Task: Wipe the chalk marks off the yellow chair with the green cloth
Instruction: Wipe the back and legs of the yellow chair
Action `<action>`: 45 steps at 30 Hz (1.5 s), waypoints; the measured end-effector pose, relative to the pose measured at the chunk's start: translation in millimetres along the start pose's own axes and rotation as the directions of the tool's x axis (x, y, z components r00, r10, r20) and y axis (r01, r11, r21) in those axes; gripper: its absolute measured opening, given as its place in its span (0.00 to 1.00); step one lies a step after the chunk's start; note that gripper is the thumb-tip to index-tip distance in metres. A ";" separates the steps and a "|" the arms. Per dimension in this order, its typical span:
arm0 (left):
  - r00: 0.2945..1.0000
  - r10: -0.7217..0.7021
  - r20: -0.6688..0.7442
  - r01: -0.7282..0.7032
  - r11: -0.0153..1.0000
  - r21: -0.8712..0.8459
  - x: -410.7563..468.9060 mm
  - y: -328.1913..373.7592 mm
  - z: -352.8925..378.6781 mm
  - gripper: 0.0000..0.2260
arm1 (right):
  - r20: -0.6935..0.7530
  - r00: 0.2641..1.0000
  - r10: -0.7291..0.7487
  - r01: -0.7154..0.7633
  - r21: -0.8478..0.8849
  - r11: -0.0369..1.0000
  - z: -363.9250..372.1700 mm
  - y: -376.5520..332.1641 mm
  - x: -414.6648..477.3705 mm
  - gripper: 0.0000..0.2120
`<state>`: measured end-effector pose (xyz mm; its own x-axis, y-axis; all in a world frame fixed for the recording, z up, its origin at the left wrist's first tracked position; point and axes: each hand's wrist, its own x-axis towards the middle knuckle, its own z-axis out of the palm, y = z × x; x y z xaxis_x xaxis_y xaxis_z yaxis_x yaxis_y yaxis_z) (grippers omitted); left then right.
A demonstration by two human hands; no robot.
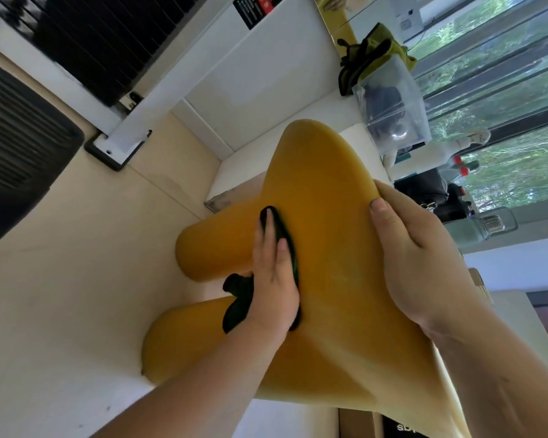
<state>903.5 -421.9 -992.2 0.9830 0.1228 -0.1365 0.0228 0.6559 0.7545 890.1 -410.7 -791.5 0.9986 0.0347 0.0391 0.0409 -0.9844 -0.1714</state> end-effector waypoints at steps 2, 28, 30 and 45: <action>0.990 0.140 0.021 -0.142 0.975 0.170 -2.0 40.2 6.6 0.23 | 0.008 1.000 -0.024 0.024 0.000 1.000 0.3 -0.5 -0.8 0.19; 0.950 0.313 0.007 -0.294 0.882 0.369 -47.5 71.8 44.0 0.22 | -0.036 0.992 -0.117 0.118 0.029 0.993 -1.6 2.1 -11.0 0.18; 0.900 0.430 0.066 -0.407 0.780 0.475 -35.3 97.7 54.1 0.21 | -0.021 0.996 -0.092 0.095 0.197 0.976 -15.6 19.1 -25.1 0.16; 0.894 0.447 -0.043 -0.413 0.856 0.312 -79.2 -16.2 44.3 0.26 | 0.018 0.987 -0.159 0.156 0.113 0.981 -14.2 106.7 -100.7 0.14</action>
<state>833.4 -475.2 -965.1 0.8807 0.4350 0.1875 -0.3295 0.2783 0.9022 793.4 -521.7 -799.8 0.9799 0.1935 0.0483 0.1993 -0.9409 -0.2737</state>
